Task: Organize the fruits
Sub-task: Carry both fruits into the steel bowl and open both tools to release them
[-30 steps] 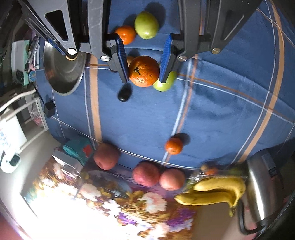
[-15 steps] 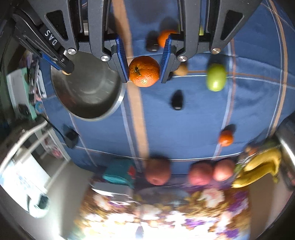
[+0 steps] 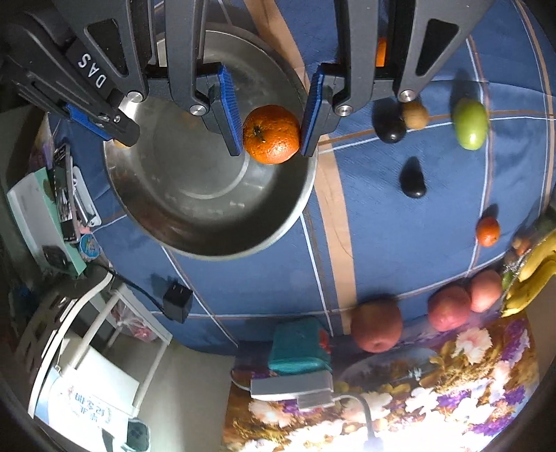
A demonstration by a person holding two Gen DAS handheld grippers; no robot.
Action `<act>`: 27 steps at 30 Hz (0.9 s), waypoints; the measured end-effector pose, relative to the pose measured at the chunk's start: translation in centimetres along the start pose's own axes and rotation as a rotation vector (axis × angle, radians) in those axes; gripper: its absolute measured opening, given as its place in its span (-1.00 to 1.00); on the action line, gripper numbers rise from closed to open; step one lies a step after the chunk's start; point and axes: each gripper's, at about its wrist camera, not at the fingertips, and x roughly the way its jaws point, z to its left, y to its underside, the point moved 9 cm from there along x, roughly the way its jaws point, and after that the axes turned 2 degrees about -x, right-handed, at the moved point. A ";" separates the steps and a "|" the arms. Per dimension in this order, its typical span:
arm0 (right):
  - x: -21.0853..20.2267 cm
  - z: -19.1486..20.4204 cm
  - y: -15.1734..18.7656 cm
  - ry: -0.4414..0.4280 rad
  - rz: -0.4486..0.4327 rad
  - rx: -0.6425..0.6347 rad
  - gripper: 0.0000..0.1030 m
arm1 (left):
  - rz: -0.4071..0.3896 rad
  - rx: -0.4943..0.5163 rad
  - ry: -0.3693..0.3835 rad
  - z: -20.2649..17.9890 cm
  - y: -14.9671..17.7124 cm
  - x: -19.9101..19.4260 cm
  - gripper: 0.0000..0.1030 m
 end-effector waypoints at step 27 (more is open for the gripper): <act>0.6 -0.9 0.2 0.003 0.008 0.014 0.17 | 0.004 -0.053 -0.031 1.5 0.3 -0.1 0.28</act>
